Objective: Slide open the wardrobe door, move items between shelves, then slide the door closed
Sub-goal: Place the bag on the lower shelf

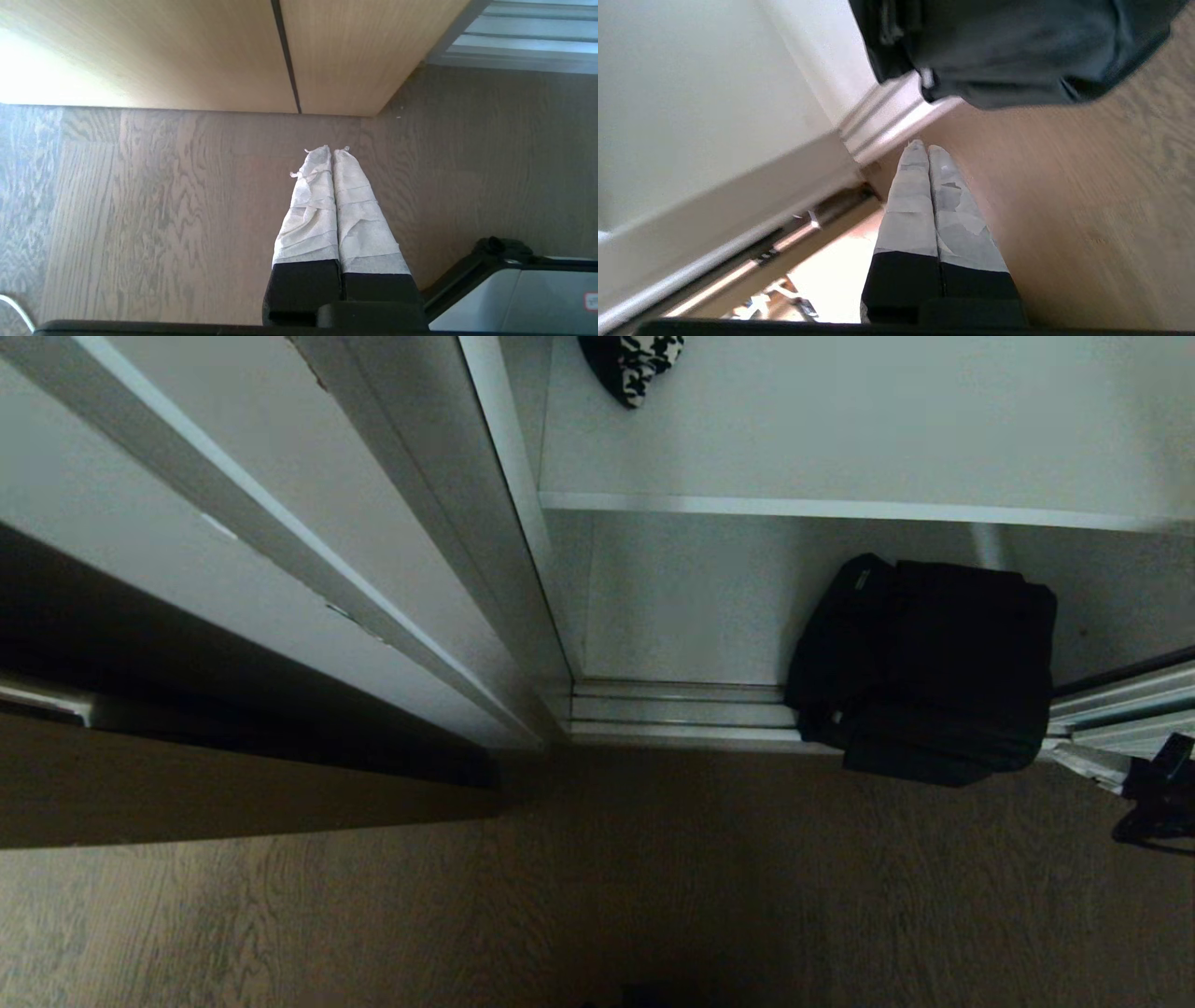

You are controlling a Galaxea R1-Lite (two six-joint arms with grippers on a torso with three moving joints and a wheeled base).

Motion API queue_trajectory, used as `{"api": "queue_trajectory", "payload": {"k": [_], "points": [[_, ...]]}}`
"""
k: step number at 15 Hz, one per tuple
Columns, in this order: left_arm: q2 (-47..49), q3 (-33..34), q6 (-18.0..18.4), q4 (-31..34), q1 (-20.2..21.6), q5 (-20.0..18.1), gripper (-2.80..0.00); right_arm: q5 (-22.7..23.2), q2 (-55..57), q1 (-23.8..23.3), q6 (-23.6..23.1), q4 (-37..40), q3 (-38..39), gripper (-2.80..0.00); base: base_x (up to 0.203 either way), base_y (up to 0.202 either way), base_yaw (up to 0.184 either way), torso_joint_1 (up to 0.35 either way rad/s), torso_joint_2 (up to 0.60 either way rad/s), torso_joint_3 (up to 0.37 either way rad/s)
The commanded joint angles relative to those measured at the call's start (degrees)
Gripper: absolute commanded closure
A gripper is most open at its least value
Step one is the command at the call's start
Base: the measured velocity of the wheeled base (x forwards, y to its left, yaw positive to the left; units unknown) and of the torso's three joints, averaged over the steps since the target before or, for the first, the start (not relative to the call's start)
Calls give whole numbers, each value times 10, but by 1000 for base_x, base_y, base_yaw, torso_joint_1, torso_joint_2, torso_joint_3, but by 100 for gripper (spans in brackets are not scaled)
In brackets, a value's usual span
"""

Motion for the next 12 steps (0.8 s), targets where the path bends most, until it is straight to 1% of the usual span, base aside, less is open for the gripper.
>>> {"api": "queue_trajectory", "payload": {"k": [1, 3, 5, 6, 7, 9, 12], "points": [[0, 0, 0, 0, 0, 0, 0, -3, 1, 12, -18, 2, 17, 0, 0, 0, 0, 0, 0, 0], [0, 0, 0, 0, 0, 0, 0, -16, 3, 11, -72, 1, 32, 0, 0, 0, 0, 0, 0, 0], [0, 0, 0, 0, 0, 0, 0, -37, -13, 11, -93, 0, 59, 0, 0, 0, 0, 0, 0, 0], [0, 0, 0, 0, 0, 0, 0, -41, -25, 9, -99, 1, 73, 0, 0, 0, 0, 0, 0, 0], [0, 0, 0, 0, 0, 0, 0, -42, -34, 7, -116, 1, 88, 0, 0, 0, 0, 0, 0, 0], [0, 0, 0, 0, 0, 0, 0, -43, -37, 3, -181, 3, 113, 0, 0, 0, 0, 0, 0, 0], [0, 0, -1, 0, 0, 0, 0, -42, -68, -17, -257, 32, 160, 0, 0, 0, 0, 0, 0, 0]]}}
